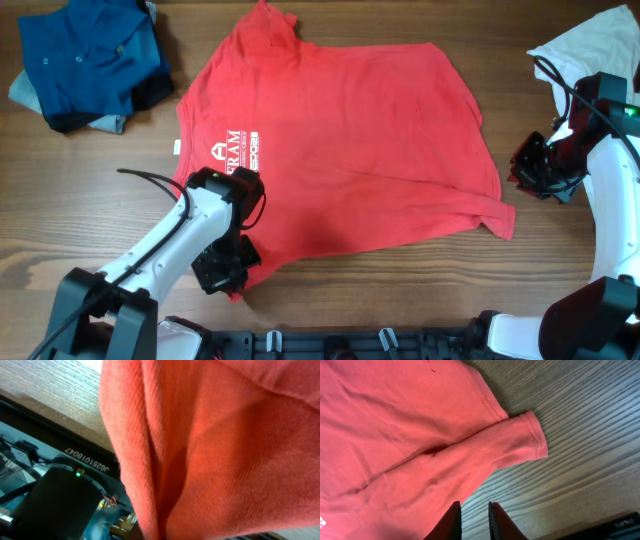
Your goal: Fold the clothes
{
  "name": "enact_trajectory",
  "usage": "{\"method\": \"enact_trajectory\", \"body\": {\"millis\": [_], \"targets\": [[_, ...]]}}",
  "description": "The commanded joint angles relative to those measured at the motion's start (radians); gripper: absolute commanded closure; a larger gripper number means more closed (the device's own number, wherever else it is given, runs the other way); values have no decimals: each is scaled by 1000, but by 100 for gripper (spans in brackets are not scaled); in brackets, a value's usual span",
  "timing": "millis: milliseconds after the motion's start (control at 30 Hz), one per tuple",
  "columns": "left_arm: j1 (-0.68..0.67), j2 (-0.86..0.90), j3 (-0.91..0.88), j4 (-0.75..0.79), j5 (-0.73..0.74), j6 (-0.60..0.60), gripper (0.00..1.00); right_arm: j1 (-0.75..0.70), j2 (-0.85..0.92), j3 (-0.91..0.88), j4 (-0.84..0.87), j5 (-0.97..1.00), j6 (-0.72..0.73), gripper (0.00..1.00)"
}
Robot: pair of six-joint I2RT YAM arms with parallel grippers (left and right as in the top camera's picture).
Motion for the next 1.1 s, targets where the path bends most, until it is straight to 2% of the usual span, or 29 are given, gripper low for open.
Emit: {"method": "enact_trajectory", "body": {"millis": [0, 133, 333, 433, 533, 633, 667, 833, 867, 900, 933, 967, 1000, 1067], "targets": [[6, -6, 40, -89, 8, 2, 96, -1, -17, -4, -7, -5, -9, 81], [6, -12, 65, -119, -24, 1, 96, 0, -17, -4, -8, -5, -6, 80], [6, -17, 158, -39, -121, 1, 96, 0, -17, -4, -18, -5, -6, 80], [6, -17, 206, 64, -138, 1, 96, 0, -17, -4, -18, -5, -5, 80], [6, -17, 213, 233, -184, 2, 96, 0, -17, -5, -17, -5, -5, 79], [6, -17, 213, 369, -317, 2, 96, 0, -17, -30, -1, -5, -6, 79], [6, -17, 213, 394, -355, 2, 96, 0, -17, -45, 15, -5, -7, 74], [6, -17, 212, 492, -544, 2, 96, 0, -17, -153, 99, -21, -6, 68], [6, -16, 212, 509, -569, 2, 77, 0, -17, -172, 114, -33, -5, 64], [6, -16, 212, 515, -572, 2, 37, 0, -17, -188, 127, -53, -6, 62], [6, -16, 212, 524, -572, 2, 8, 0, -17, -199, 135, -68, -5, 58], [6, -16, 212, 527, -572, 2, 0, 0, -17, -207, 142, -81, -5, 57], [6, -16, 212, 526, -572, 2, 0, 0, -17, -213, 148, -81, -5, 55], [6, -16, 212, 519, -572, 2, 0, 0, -17, -213, 148, -81, -5, 42]]}}
